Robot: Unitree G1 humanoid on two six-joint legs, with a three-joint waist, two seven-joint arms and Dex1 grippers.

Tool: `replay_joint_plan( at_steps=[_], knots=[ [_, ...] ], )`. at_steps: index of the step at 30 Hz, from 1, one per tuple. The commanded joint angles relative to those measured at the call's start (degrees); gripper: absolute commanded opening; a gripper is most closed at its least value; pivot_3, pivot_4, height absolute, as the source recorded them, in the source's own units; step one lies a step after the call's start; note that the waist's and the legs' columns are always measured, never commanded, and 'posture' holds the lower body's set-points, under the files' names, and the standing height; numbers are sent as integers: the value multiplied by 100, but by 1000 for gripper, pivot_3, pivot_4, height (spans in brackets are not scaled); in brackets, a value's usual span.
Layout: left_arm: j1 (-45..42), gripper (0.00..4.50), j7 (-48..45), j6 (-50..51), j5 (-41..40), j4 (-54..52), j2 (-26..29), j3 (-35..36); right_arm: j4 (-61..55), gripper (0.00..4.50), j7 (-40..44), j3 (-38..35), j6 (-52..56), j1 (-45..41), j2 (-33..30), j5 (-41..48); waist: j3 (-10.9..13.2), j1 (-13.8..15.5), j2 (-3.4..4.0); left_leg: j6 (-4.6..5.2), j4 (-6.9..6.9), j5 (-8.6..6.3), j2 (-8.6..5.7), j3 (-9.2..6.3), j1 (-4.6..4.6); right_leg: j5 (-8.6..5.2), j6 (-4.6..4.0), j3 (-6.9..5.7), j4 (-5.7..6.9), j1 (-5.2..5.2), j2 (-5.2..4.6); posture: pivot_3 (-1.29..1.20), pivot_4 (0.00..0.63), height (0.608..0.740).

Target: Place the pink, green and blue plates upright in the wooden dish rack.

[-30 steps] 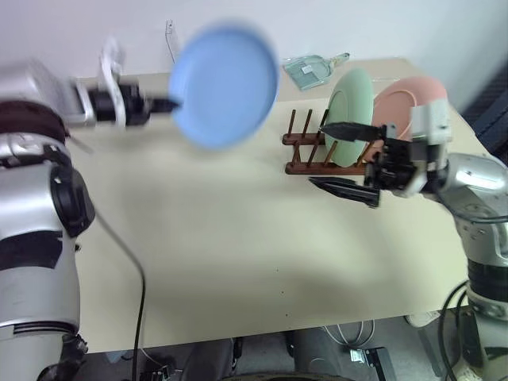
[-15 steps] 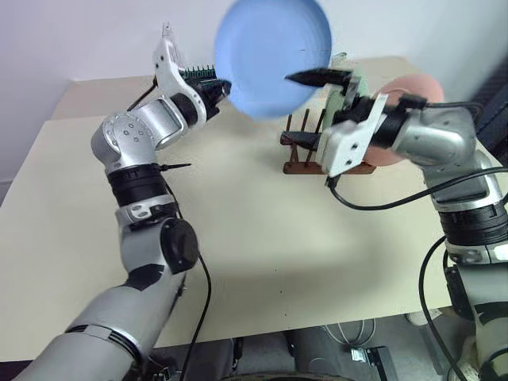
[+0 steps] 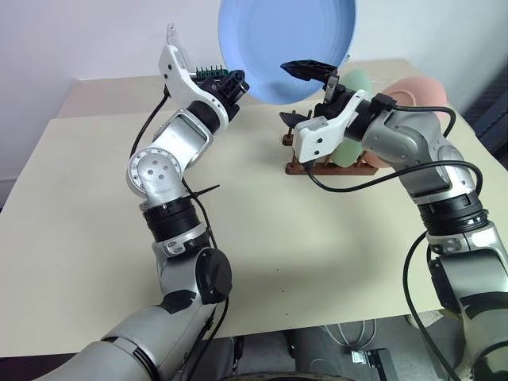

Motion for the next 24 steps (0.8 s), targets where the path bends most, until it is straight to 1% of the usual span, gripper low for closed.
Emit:
replay_joint_plan(
  at_steps=[1,5,8,9,10,13,14,15,16,18,22,24],
  knots=[
    [-83,21,47,-236,-280,-80,25,-256,146,4500,-257,-9,25,-212,1,-138,0,-6,0,0,0,0,0,0,1,1,-1,0,0,1,1,0,150,740],
    [-25,21,160,-399,-382,-73,-3,-413,336,4500,-368,13,36,-343,10,-163,0,-23,0,0,-1,0,0,0,0,1,-1,0,-2,0,2,0,150,740],
    [-6,0,235,-428,-574,-104,-120,-526,420,3684,-405,52,90,-329,50,-180,0,-30,0,0,-5,0,3,0,1,1,-1,0,-7,0,6,0,150,740],
    [6,0,270,-412,-648,-113,-136,-552,436,3292,-434,52,93,-325,45,-195,0,-28,0,0,-6,0,5,0,1,1,-1,0,-8,0,8,0,150,740],
    [41,0,287,-406,-644,-132,-102,-626,446,2703,-408,32,102,-326,33,-144,0,-27,0,0,-6,0,5,0,1,1,-1,0,-8,0,8,0,150,740],
    [121,0,228,-508,-610,-119,18,-853,430,1240,-393,8,116,-337,32,-69,0,-27,0,0,-5,0,5,0,1,1,-2,0,-9,1,8,0,150,740],
    [136,0,189,-546,-624,-116,45,-919,424,667,-401,11,119,-336,38,-64,0,-27,0,0,-5,0,5,0,1,2,-2,0,-9,1,8,0,150,740],
    [146,0,151,-567,-633,-125,68,-1000,444,185,-429,27,114,-321,36,-88,0,-28,0,0,-6,0,5,0,1,2,-3,0,-9,1,8,0,150,740],
    [162,0,105,-563,-569,-137,138,-1131,460,83,-446,36,114,-304,36,-97,0,-31,1,0,-6,0,5,0,1,2,-3,0,-9,1,8,0,150,740],
    [171,0,96,-581,-497,-107,244,-1282,473,83,-463,41,128,-282,33,-103,0,-30,1,0,-7,0,6,1,1,2,-3,0,-10,0,9,0,150,740],
    [63,0,359,-807,-1178,295,38,-740,450,83,-477,22,177,-251,50,-53,0,-25,1,0,-6,0,6,1,1,3,-4,0,-13,2,9,0,150,740],
    [37,664,386,-819,-1595,427,29,-527,459,0,-524,16,175,-231,63,-44,0,-24,1,0,-6,0,6,1,1,3,-4,0,-14,2,9,0,150,740]
  ],
)
